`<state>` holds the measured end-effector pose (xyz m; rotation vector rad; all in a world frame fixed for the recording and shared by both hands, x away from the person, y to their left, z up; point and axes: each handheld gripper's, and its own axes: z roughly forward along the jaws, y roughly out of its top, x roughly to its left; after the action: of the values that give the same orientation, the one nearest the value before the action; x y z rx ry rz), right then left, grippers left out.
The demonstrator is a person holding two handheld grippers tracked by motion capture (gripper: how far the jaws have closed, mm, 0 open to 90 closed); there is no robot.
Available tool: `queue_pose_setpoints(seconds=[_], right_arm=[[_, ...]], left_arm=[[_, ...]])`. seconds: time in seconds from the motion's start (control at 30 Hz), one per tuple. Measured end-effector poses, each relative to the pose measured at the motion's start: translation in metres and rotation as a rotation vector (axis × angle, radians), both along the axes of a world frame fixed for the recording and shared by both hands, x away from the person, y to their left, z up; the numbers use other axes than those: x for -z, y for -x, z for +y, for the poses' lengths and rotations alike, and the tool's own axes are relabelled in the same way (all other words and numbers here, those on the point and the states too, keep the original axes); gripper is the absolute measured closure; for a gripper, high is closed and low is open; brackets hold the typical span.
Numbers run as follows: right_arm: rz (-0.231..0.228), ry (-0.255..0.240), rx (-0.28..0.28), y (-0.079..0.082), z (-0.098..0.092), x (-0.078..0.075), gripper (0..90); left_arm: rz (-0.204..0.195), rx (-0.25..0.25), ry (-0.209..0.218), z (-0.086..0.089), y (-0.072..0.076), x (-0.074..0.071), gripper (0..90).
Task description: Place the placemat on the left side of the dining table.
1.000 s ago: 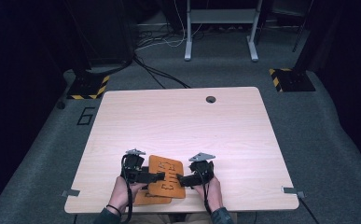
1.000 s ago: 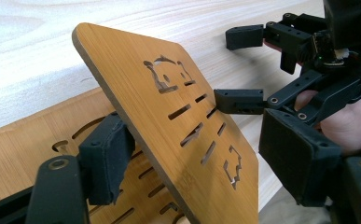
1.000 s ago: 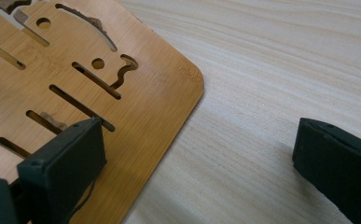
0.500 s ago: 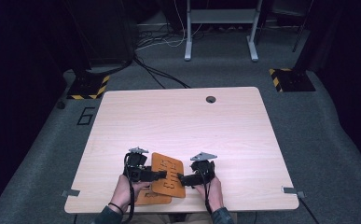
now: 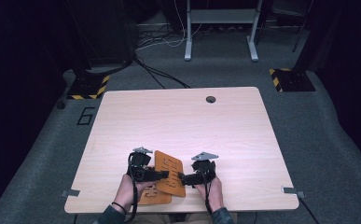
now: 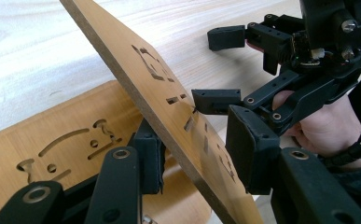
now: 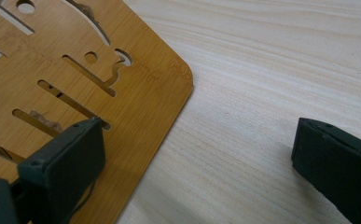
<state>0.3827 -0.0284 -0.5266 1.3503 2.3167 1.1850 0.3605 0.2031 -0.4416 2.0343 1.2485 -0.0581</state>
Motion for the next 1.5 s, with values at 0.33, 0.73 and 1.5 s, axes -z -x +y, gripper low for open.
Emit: queue_pose_setpoints(seconds=[0.33, 0.73, 1.5], right_arm=[[-0.047, 0.12, 0.024, 0.003, 0.006, 0.0, 6.4], [-0.033, 0.069, 0.047, 0.003, 0.0, 0.0, 6.5], [-0.028, 0.042, 0.152, 0.005, -0.019, 0.0, 4.9]], left_arm=[[-0.022, 0.037, -0.022, -0.014, 0.0, -0.007, 64.5], [-0.034, 0.046, -0.066, -0.028, 0.0, -0.012, 65.5], [-0.093, 0.029, -0.135, -0.059, -0.011, -0.017, 70.5]])
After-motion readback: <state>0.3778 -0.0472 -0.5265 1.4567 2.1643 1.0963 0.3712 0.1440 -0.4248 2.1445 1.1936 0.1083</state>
